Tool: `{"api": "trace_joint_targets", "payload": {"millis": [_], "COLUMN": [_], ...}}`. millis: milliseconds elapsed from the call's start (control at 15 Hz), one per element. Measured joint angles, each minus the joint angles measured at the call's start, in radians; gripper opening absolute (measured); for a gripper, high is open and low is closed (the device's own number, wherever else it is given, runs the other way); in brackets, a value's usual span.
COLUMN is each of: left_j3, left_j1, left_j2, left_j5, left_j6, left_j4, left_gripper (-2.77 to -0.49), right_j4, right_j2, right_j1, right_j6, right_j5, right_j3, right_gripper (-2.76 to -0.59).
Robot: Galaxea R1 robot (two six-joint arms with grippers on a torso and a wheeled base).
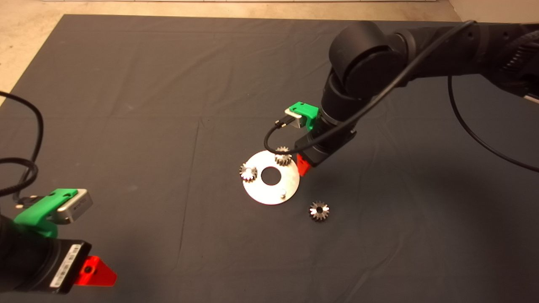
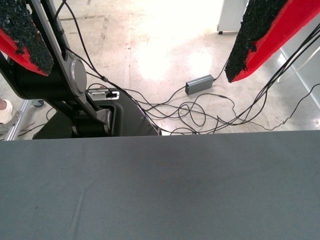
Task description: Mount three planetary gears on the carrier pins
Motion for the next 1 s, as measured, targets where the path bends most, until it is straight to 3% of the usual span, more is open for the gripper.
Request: {"api": "trace_joint_targets", "payload": {"millis": [133, 267, 400, 733, 867, 1000], "left_j3": [0.000, 0.003, 0.003, 0.004, 0.004, 0.004], "left_j1": [0.000, 0.000, 0.000, 0.000, 0.000, 0.000], "left_j2": [0.000, 0.000, 0.001, 0.000, 0.000, 0.000], "left_j5": [0.000, 0.000, 0.000, 0.000, 0.000, 0.000], "left_j6": [0.000, 0.000, 0.000, 0.000, 0.000, 0.000], "left_j4": [-0.001, -0.003, -0.004, -0.004, -0.004, -0.004], "left_gripper": [-0.75, -0.75, -0.75, -0.75, -0.75, -0.75], "right_j4": [0.026, 0.040, 0.040, 0.041, 0.040, 0.033], "right_j2": [-0.021, -0.051, -0.072, -0.105, -0.116, -0.127], "right_j1": [0.000, 0.000, 0.000, -0.003, -0.020, -0.048], "right_j6": [0.057, 0.109, 0.144, 0.197, 0.204, 0.204], "right_j5": [0.002, 0.003, -0.002, 0.000, -0.002, -0.002], "right_j3": [0.118, 0.188, 0.225, 0.317, 0.343, 0.360], "right_gripper": [-1.34, -1.25, -1.21, -1.05, -0.89, -0.89]}}
